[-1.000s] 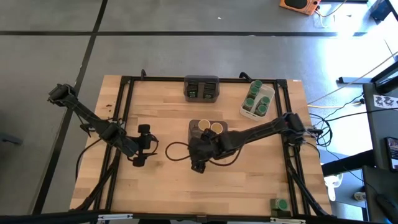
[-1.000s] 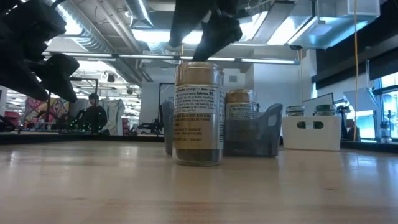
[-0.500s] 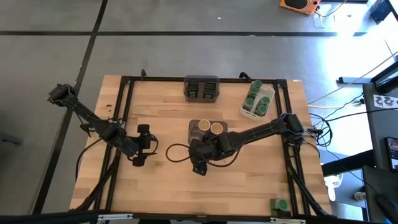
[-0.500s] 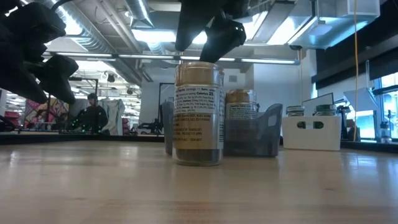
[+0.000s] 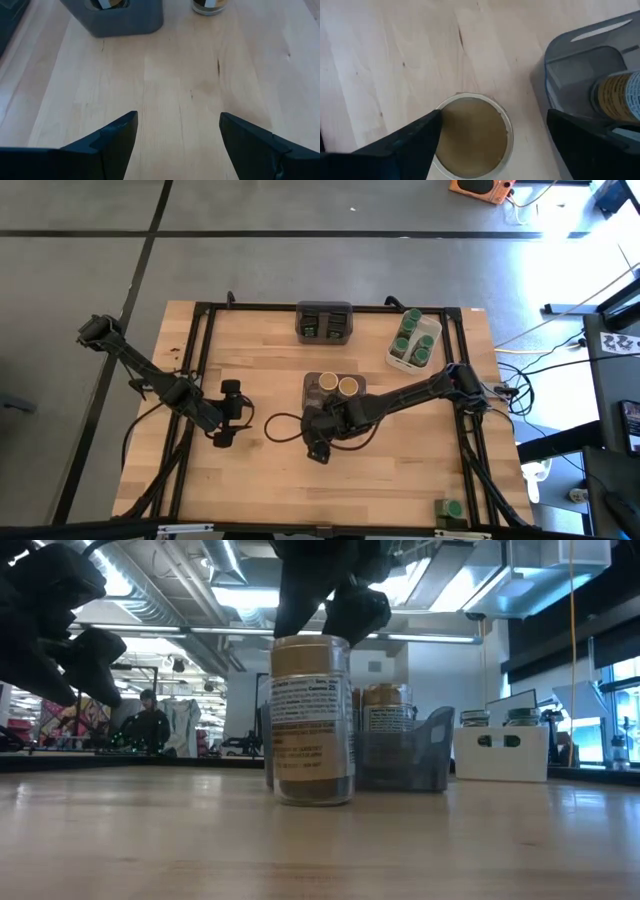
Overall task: Sort spices by type
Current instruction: Put the golden seasoning bottle into the bottom black bin
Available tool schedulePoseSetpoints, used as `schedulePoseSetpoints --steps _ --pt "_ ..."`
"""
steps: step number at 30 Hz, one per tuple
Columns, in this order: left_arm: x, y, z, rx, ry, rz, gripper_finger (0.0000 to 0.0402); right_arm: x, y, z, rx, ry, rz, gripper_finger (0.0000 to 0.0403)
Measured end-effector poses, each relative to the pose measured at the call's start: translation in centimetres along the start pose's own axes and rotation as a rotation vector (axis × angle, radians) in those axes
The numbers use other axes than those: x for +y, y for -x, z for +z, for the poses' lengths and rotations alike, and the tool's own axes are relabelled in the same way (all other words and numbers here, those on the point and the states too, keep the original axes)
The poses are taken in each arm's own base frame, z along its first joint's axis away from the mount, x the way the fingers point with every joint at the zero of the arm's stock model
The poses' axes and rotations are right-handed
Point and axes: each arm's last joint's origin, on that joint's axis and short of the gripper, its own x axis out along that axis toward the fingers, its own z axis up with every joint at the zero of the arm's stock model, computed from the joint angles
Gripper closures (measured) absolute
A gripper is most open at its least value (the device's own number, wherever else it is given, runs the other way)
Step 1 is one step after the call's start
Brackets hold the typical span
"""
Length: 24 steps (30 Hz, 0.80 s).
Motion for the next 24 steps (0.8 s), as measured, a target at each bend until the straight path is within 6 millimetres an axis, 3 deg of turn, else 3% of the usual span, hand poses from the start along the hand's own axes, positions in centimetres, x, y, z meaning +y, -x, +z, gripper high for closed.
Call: schedulePoseSetpoints --steps 10,19,24 --pt "0.0 0.0 0.0 0.0 0.0 0.0 0.0123 0.1 0.2 0.3 -0.015 0.004 -0.002 0.0042" --pt "0.0 0.0 0.0 0.0 0.0 0.0 0.0123 0.3 3.0 1.8 -0.056 0.04 -0.019 0.0042" --pt "0.0 0.0 0.0 0.0 0.0 0.0 0.0123 0.4 3.2 1.8 -0.057 0.008 -0.011 0.0042"
